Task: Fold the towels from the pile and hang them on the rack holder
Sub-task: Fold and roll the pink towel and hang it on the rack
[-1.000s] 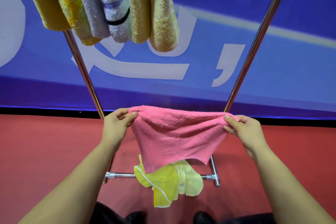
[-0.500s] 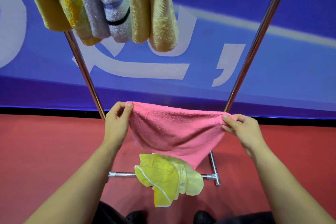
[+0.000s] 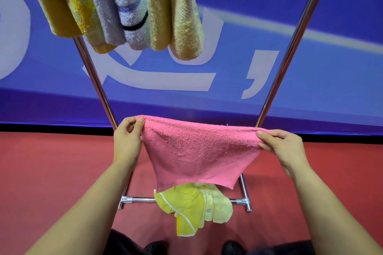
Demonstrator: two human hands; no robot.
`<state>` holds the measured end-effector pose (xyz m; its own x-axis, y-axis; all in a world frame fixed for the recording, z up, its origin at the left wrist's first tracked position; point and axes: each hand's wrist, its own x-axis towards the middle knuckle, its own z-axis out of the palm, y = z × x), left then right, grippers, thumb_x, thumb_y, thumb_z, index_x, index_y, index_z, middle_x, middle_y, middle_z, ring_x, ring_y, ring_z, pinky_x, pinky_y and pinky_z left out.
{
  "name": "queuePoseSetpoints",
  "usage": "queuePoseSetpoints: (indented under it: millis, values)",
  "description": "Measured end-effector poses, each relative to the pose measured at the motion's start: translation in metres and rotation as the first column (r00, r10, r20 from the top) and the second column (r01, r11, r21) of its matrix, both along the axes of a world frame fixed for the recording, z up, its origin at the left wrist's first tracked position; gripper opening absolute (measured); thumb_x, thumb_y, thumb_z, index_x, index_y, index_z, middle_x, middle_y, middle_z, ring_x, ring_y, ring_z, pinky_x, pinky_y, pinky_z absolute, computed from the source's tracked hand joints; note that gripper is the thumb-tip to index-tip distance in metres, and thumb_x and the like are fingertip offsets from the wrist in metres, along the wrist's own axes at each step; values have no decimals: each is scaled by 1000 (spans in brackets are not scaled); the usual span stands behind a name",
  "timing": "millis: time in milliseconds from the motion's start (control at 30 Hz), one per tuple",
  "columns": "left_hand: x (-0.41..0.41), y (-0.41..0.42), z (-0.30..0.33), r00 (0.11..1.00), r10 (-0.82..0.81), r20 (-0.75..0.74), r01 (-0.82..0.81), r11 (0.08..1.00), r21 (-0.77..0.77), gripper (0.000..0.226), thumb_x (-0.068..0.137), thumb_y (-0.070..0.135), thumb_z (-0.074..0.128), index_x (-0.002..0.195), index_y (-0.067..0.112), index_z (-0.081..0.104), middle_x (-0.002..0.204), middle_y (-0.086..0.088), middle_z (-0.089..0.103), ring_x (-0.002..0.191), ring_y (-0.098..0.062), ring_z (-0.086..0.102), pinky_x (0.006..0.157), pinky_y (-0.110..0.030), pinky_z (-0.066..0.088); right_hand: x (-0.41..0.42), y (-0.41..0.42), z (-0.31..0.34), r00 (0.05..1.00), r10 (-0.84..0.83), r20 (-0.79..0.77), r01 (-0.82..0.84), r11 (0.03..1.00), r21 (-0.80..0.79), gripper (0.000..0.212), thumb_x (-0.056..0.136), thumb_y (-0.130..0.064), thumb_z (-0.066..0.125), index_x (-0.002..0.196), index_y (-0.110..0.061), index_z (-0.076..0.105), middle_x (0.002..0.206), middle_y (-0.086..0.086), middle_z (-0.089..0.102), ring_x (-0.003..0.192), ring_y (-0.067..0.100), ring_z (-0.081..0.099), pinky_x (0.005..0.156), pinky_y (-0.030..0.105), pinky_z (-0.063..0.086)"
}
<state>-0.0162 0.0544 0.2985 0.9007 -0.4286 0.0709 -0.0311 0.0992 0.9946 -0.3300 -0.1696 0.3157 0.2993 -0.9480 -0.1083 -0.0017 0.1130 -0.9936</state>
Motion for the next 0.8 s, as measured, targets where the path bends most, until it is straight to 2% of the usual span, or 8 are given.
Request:
queuePoseSetpoints:
  millis: [100, 200, 267, 333, 400, 500, 667, 800]
  values:
    - [3, -1, -3, 998, 23, -61, -21, 999, 28, 11, 99, 28, 67, 94, 19, 71, 86, 1, 71, 83, -20, 61, 76, -43, 55, 2, 0, -1, 1000, 8, 14, -9, 999, 38, 12, 82, -4, 81, 93, -1, 77, 88, 8, 78, 76, 11, 73, 76, 22, 62]
    - [4, -5, -7, 989, 74, -126, -69, 996, 48, 19, 100, 26, 67, 102, 8, 70, 85, -4, 66, 74, -18, 58, 56, -27, 55, 6, -1, -3, 996, 67, 56, -72, 993, 95, 12, 88, -1, 73, 99, 5, 74, 96, 13, 75, 84, 16, 72, 79, 23, 62]
    - [2, -7, -7, 982, 110, -154, -102, 993, 61, 23, 100, 24, 66, 106, 3, 69, 79, -5, 61, 65, -13, 54, 46, -20, 50, 9, 0, -4, 994, 94, 50, -99, 989, 108, 9, 91, -1, 69, 97, 4, 73, 90, 12, 73, 83, 16, 69, 78, 24, 62]
    - [1, -10, -7, 974, 131, -183, -121, 991, 65, 23, 100, 23, 66, 106, 1, 69, 74, -5, 57, 60, -13, 50, 43, -19, 47, 13, 1, -3, 996, 81, -47, -79, 996, 52, 6, 92, -6, 71, 92, -3, 76, 79, 6, 72, 70, 8, 65, 71, 20, 62]
    - [-2, -14, -8, 970, 130, -206, -119, 991, 65, 22, 100, 24, 67, 103, 2, 70, 71, -5, 55, 59, -14, 48, 43, -20, 45, 18, 2, -3, 988, 31, -152, -39, 998, -48, 5, 90, -13, 75, 89, -10, 79, 73, 1, 71, 61, 3, 60, 65, 19, 57]
    - [-9, -24, -6, 974, 105, -200, -92, 993, 73, 19, 98, 25, 67, 97, 6, 70, 70, -4, 57, 64, -19, 50, 49, -23, 45, 31, 5, 1, 986, -7, -165, -13, 993, -120, 4, 88, -17, 78, 86, -14, 80, 73, -4, 75, 67, 7, 62, 72, 26, 56]
    - [-35, -41, 7, 980, -6, -198, 19, 998, 66, 23, 102, 24, 62, 106, 2, 68, 82, -7, 65, 71, -17, 60, 52, -28, 55, 57, 23, 13, 996, 0, -87, -7, 996, -88, 5, 91, -13, 75, 89, -9, 78, 72, -1, 77, 65, 5, 70, 63, 25, 63]
    - [-54, -54, 13, 976, -103, -192, 114, 993, 43, 25, 101, 25, 64, 104, 0, 67, 83, -11, 65, 75, -19, 61, 64, -37, 58, 75, 33, 16, 996, 65, -61, -68, 996, -53, 8, 87, -15, 79, 92, -9, 78, 80, 5, 79, 74, 10, 74, 68, 29, 64]
